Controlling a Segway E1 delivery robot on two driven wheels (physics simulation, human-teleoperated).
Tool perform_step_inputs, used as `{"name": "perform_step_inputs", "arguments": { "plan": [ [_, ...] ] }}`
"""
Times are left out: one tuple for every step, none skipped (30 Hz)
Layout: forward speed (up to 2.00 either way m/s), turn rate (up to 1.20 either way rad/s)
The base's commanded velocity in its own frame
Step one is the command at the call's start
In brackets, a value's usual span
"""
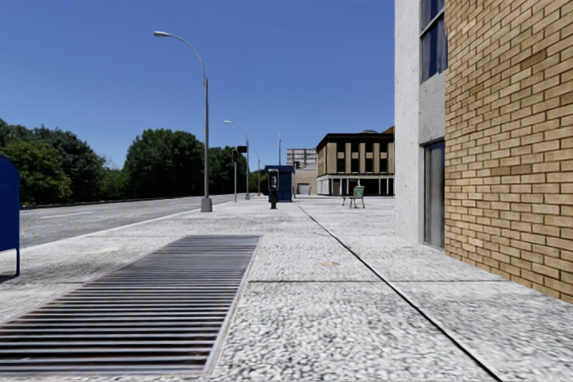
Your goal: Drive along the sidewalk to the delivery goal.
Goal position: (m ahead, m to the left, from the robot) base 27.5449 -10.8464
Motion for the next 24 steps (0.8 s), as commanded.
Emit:
{"name": "perform_step_inputs", "arguments": {
  "plan": [
    [1.59,0.0],
    [1.59,0.0],
    [1.59,0.0],
    [1.59,0.0],
    [1.59,0.0],
    [1.59,0.0],
    [1.59,0.0],
    [1.59,0.0],
    [1.59,0.0],
    [1.59,0.0],
    [1.59,0.0],
    [1.59,0.0],
    [1.59,0.0],
    [1.59,0.0],
    [1.59,0.0],
    [1.59,0.0],
    [1.59,0.0],
    [1.59,0.0],
    [1.59,0.0],
    [1.59,0.0],
    [1.59,0.0],
    [1.59,0.0],
    [1.59,0.0],
    [1.59,0.0]
  ]
}}
